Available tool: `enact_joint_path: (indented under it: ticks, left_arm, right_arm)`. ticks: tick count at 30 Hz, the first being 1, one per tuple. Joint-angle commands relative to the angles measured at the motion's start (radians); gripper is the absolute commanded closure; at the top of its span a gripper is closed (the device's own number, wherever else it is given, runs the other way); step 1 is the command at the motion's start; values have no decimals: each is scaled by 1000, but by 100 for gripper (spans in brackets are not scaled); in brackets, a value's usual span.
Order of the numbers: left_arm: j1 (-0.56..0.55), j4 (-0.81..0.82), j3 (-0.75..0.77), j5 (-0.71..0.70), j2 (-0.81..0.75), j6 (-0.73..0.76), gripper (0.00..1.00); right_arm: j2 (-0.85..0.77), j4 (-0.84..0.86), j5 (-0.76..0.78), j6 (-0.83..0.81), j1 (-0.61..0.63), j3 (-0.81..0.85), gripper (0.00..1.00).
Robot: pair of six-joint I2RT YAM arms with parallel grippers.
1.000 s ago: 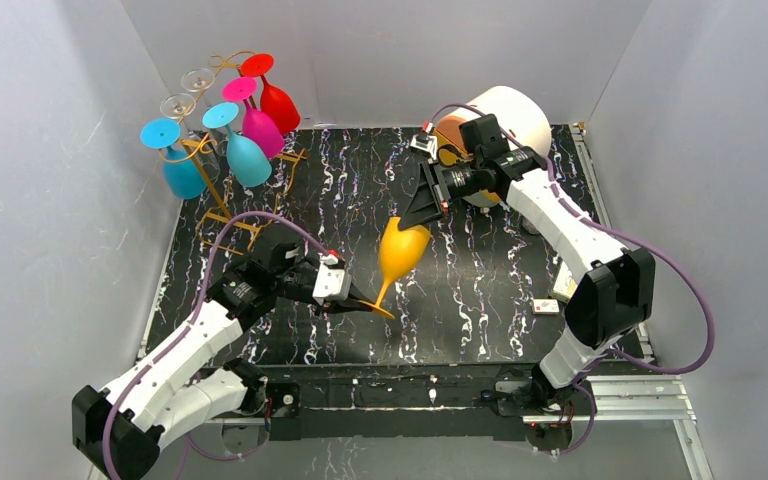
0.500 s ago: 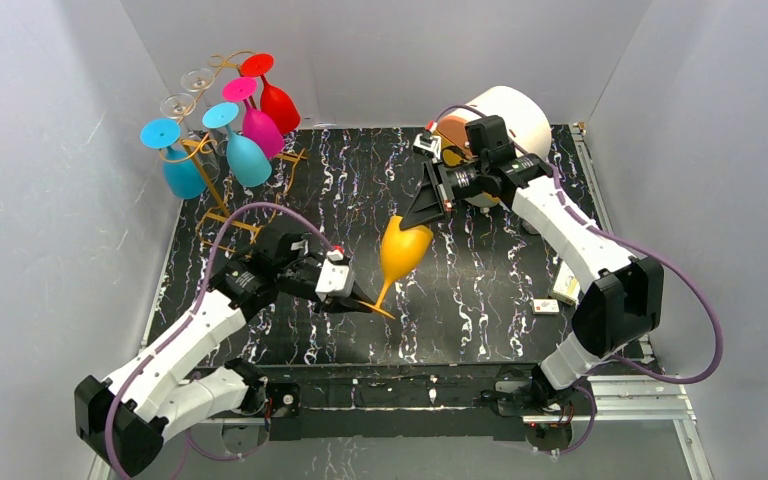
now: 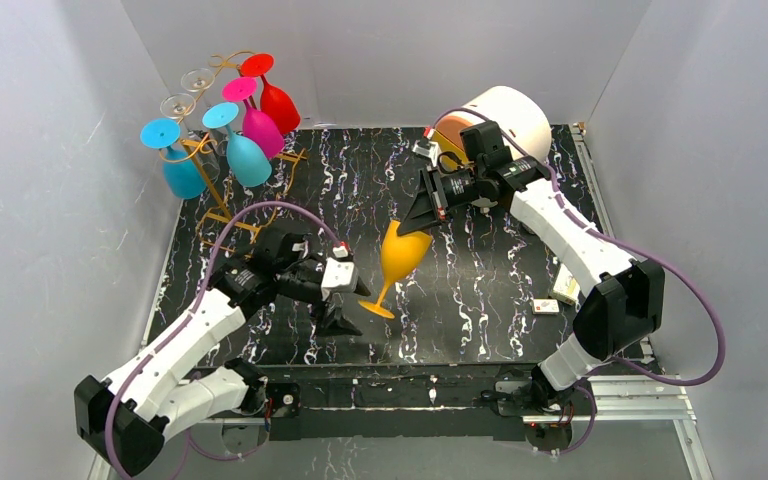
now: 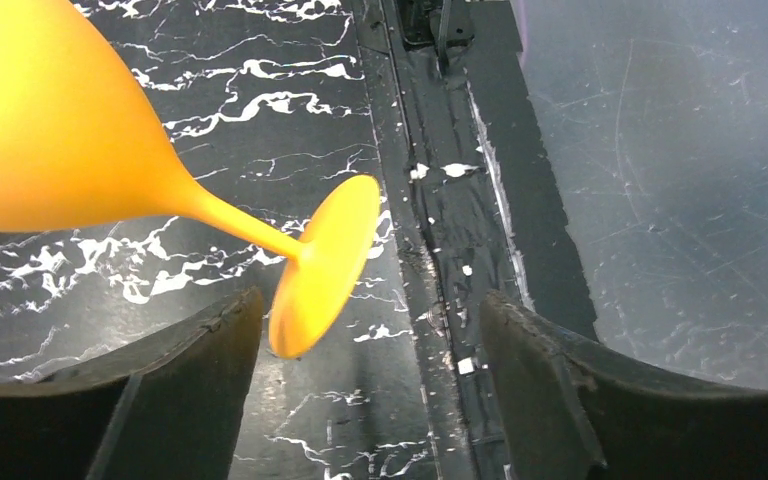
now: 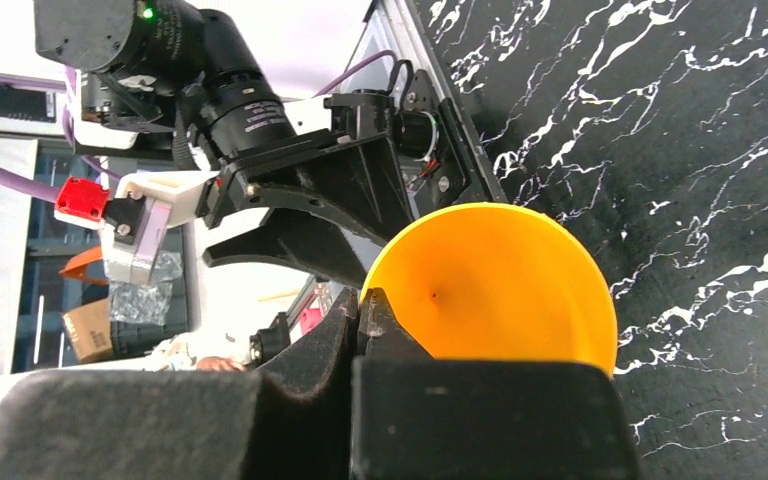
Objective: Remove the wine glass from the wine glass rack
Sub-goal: Place the wine glass at the center of the board.
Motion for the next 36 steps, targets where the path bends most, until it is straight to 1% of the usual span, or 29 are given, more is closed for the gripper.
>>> enact_joint_path:
  ticks: [1, 2, 3, 5, 7, 10, 13, 15, 16, 17, 18, 20, 22, 23, 26, 28, 30, 32, 36]
  left_arm:
    - [1, -37, 22, -20, -62, -25, 6]
    - [1, -24, 14, -32, -77, -41, 2]
    - [1, 2, 2, -48, -92, -77, 2]
    - [1, 103, -31, -77, -114, -207, 2]
    - [1, 119, -34, -114, -122, -261, 2]
    - [1, 142, -33, -200, -149, -346, 2]
    - [1, 191, -46, -388, -201, -482, 2]
    - [1, 270, -76, -609, -233, -638, 2]
    - [1, 313, -103, -717, -243, -747, 2]
    - [1, 347, -129, -800, -251, -831, 2]
    - [1, 367, -151, -842, -255, -886, 2]
    - [1, 377, -158, -873, -252, -950, 2]
    - [1, 353, -155, -980, -265, -1092, 2]
    - [1, 364, -165, -992, -277, -1132, 2]
    - [1, 372, -172, -993, -298, -1163, 2]
    - [1, 328, -144, -1019, -296, -1183, 2]
    - [1, 261, -110, -1036, -286, -1172, 2]
    - [1, 183, -68, -1047, -270, -1146, 2]
    - [1, 87, -15, -1082, -262, -1136, 2]
  right_arm:
    - [-50, 9, 61, -17, 0, 27, 99]
    - [-51, 5, 85, -19, -1, 27, 99]
    - [-53, 0, 105, -23, 0, 25, 99]
    - [-57, -11, 140, -31, 0, 22, 99]
    - [-59, -29, 179, -47, -1, 23, 99]
    - [-69, -55, 310, -71, 0, 31, 99]
    - [-87, -60, 481, -89, 3, 20, 99]
    - [-99, -53, 618, -95, 5, 5, 99]
    - [-104, -49, 679, -96, 7, -3, 99]
    - [-110, -36, 738, -96, 8, -15, 99]
    - [-116, -20, 793, -94, 10, -29, 99]
    - [-130, 25, 886, -97, 16, -57, 99]
    - [-139, 63, 985, -99, 26, -78, 99]
    - [-141, 81, 1028, -104, 35, -86, 99]
    - [-132, 146, 1151, -123, 70, -100, 99]
    - [-111, 182, 1229, -136, 102, -93, 99]
    - [-79, 225, 1289, -183, 140, -80, 99]
    - [-44, 255, 1326, -210, 178, -66, 99]
    - [20, 336, 1331, -234, 211, -61, 99]
